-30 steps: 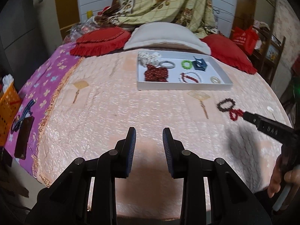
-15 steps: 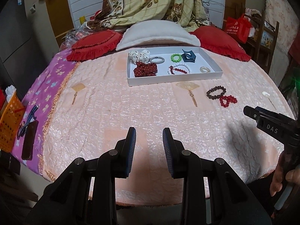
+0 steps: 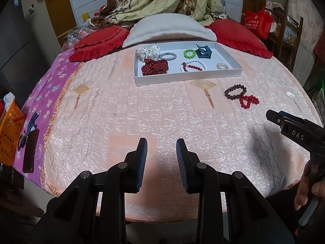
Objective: Organize jewelry
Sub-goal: 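Reach the right tool to the large red bead bracelet and grasp it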
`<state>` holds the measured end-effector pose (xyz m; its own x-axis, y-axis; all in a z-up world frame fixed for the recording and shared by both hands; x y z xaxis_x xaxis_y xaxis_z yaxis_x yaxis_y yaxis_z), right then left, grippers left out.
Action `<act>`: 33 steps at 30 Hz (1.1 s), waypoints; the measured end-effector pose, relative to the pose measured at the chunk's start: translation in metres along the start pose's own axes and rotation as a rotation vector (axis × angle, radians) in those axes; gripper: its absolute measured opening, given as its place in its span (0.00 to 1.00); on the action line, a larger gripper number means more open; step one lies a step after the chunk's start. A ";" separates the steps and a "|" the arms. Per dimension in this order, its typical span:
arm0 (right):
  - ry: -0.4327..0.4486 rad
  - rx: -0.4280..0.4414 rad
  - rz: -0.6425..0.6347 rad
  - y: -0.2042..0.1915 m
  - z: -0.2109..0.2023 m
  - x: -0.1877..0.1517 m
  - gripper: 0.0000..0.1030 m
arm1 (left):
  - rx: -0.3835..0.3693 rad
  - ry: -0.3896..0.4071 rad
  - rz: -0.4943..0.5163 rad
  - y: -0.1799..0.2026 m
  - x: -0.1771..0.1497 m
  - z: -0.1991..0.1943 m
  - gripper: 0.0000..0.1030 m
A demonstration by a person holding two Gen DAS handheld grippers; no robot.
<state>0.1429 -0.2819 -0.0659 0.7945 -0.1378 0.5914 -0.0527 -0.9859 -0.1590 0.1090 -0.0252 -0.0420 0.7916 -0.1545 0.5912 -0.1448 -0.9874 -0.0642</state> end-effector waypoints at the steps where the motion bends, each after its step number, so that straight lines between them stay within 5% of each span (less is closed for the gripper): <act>1: -0.003 0.000 0.003 0.001 0.002 0.000 0.41 | -0.001 -0.006 0.001 0.001 0.000 0.003 0.28; 12: -0.030 -0.009 0.056 0.026 0.026 0.003 0.41 | 0.003 -0.070 -0.007 0.002 -0.003 0.031 0.28; 19: -0.035 0.042 0.067 0.043 0.056 0.050 0.41 | 0.000 -0.102 -0.017 0.001 -0.006 0.046 0.28; 25: -0.116 0.011 -0.001 0.037 0.111 0.088 0.41 | -0.003 -0.111 -0.029 -0.004 -0.007 0.052 0.28; 33: -0.192 0.029 -0.083 -0.002 0.147 0.086 0.41 | 0.000 -0.130 -0.063 -0.015 -0.009 0.062 0.28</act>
<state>0.3002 -0.2778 -0.1305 0.8962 -0.0330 0.4424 0.0328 -0.9896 -0.1401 0.1411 -0.0111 -0.0965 0.8694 -0.0951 0.4848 -0.0921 -0.9953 -0.0300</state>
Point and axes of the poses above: each gripper's, at about its wrist camera, not at the fingertips, and z roughly the way its jaws point, y to its right, x to its top, the point moved 5 cm from there along z, roughly the way its jaws point, and after that the axes turned 1 degree about -x, right-handed, at the moved point
